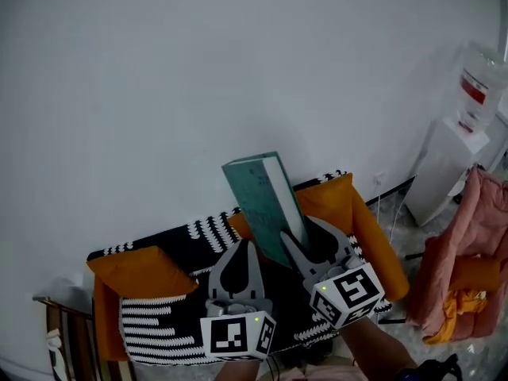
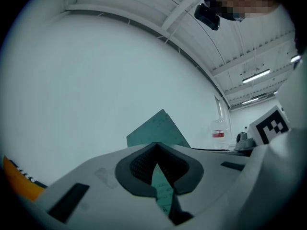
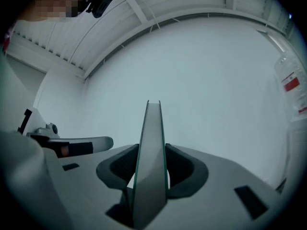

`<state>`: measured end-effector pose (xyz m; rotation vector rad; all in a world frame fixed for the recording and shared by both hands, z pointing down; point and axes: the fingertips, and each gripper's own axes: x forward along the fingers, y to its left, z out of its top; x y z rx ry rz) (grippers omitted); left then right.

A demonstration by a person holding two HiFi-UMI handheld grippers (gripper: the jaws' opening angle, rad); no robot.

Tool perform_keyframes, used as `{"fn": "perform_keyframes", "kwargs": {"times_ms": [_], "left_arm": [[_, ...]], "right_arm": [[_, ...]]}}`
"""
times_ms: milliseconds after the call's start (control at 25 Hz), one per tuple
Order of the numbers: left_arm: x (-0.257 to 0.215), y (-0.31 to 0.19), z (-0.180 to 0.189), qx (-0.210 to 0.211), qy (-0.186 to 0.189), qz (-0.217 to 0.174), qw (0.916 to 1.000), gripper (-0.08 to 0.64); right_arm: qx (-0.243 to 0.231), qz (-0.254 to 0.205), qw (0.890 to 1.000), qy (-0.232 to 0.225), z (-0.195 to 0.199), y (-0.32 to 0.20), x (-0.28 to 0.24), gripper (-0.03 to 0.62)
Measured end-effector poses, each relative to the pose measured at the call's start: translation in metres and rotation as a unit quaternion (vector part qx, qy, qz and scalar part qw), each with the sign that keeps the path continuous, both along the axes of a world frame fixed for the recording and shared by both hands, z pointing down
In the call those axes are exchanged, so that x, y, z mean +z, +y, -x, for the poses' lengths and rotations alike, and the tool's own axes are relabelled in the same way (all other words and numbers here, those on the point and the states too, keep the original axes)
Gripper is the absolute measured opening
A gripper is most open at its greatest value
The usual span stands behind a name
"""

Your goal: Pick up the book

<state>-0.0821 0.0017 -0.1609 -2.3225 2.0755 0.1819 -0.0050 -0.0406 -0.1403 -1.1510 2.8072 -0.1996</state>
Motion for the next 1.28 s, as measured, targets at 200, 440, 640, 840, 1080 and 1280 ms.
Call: {"fn": "perform_keyframes", "kwargs": {"times_ms": [200, 440, 640, 840, 1080, 1280], "left_arm": [[-0.044, 0.017, 0.005, -0.015, -0.022, -0.043, 0.9987, 0.011], [-0.081, 0.022, 0.01, -0.035, -0.052, -0.077, 0.9951, 0.011], [-0.087, 0.018, 0.009, -0.031, -0.055, -0.076, 0.9951, 0.012], [-0.092, 0.019, 0.003, -0.025, -0.07, -0.083, 0.9938, 0.011], [-0.091, 0.018, 0.003, -0.024, -0.07, -0.081, 0.994, 0.012], [-0.093, 0.02, 0.003, -0.026, -0.07, -0.084, 0.9937, 0.012]], "right_arm": [[0.005, -0.057, 0.998, 0.005, 0.002, 0.015, -0.044, 0.173], [0.018, -0.109, 0.994, 0.016, -0.004, 0.024, -0.079, 0.173], [0.026, -0.121, 0.992, 0.03, -0.006, 0.025, -0.085, 0.173], [0.03, -0.118, 0.992, 0.04, -0.007, 0.024, -0.083, 0.172], [0.028, -0.122, 0.991, 0.037, -0.006, 0.026, -0.084, 0.173], [0.023, -0.127, 0.991, 0.04, -0.003, 0.028, -0.085, 0.172]]}}
